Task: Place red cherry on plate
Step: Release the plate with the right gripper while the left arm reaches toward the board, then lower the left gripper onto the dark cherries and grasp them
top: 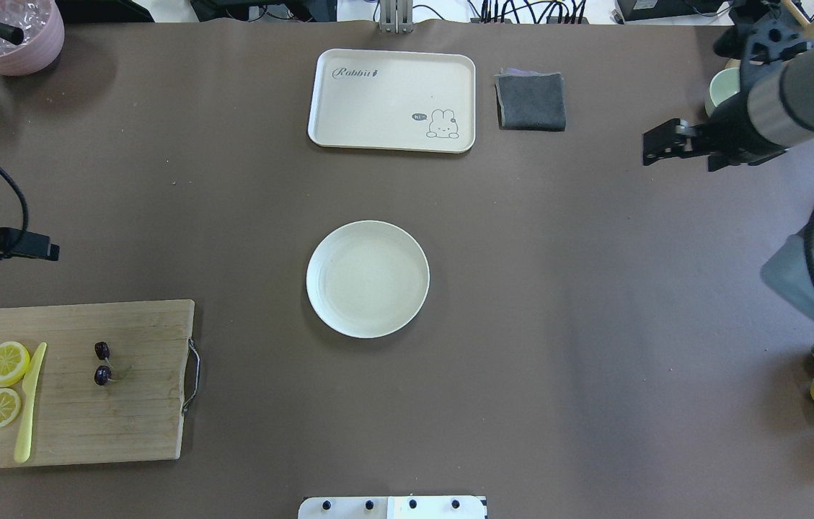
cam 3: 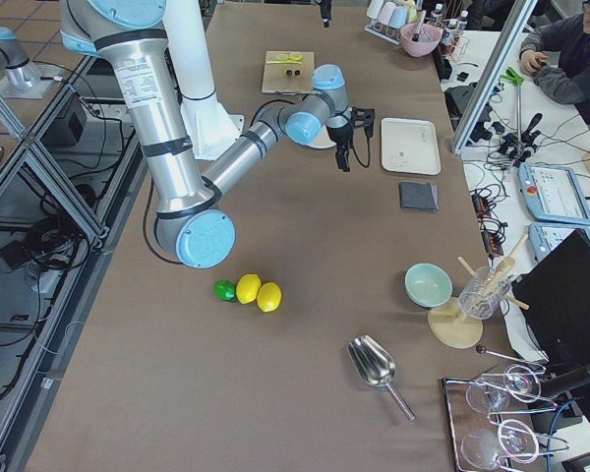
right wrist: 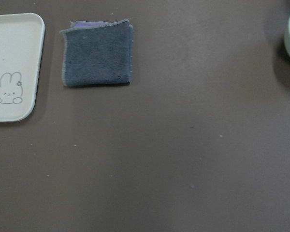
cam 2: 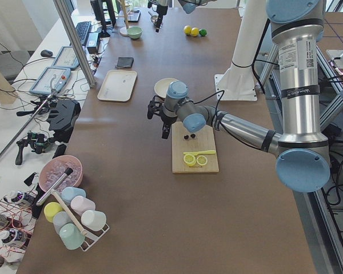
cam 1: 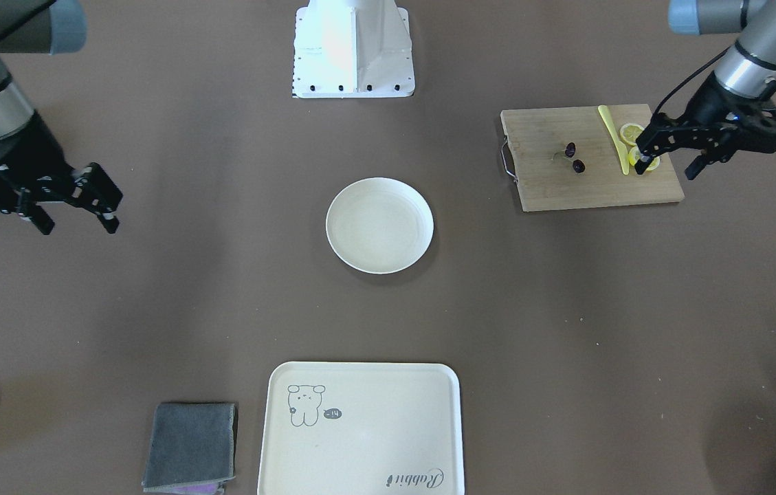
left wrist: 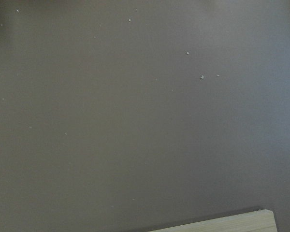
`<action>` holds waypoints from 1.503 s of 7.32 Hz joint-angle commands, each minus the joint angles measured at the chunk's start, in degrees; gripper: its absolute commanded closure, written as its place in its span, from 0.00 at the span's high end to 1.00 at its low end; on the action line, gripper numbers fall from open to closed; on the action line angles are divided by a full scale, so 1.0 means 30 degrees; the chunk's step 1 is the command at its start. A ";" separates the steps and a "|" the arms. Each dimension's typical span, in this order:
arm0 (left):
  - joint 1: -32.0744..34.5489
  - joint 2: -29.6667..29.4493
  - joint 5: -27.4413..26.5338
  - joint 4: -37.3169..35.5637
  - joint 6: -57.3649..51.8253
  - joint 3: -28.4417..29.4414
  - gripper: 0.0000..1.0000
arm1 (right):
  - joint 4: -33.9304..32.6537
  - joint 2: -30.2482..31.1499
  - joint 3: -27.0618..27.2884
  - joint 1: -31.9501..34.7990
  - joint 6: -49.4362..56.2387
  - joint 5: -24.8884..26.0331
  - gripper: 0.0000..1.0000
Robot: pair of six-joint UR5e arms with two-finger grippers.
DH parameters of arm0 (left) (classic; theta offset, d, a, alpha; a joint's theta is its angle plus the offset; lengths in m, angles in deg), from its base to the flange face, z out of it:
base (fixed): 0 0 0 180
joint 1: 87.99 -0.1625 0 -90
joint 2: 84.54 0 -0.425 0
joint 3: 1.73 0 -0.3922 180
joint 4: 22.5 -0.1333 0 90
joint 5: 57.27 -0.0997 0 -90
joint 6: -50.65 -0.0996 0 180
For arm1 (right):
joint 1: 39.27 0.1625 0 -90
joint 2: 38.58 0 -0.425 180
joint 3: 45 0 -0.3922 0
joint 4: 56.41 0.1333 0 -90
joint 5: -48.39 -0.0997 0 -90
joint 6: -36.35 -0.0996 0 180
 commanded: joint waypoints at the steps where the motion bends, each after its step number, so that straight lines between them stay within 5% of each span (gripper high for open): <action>1: -0.2971 -0.0457 -0.2210 0.0037 0.2411 0.0000 0.97 | 0.0067 0.2244 -0.0140 0.2373 0.4314 -0.1155 1.00; 3: -0.4474 -0.0490 -0.3216 0.0037 0.2682 0.0088 0.75 | 0.0038 0.2427 -0.0170 0.2733 0.4681 -0.1186 1.00; 7: -0.5619 0.0535 -0.3275 0.0008 0.3649 0.0291 0.55 | 0.0067 0.2545 -0.0170 0.2733 0.4681 -0.1128 1.00; 11: -0.6174 0.0508 -0.3275 0.0008 0.3678 0.0556 0.49 | 0.0067 0.2544 -0.0199 0.2733 0.4682 -0.1099 1.00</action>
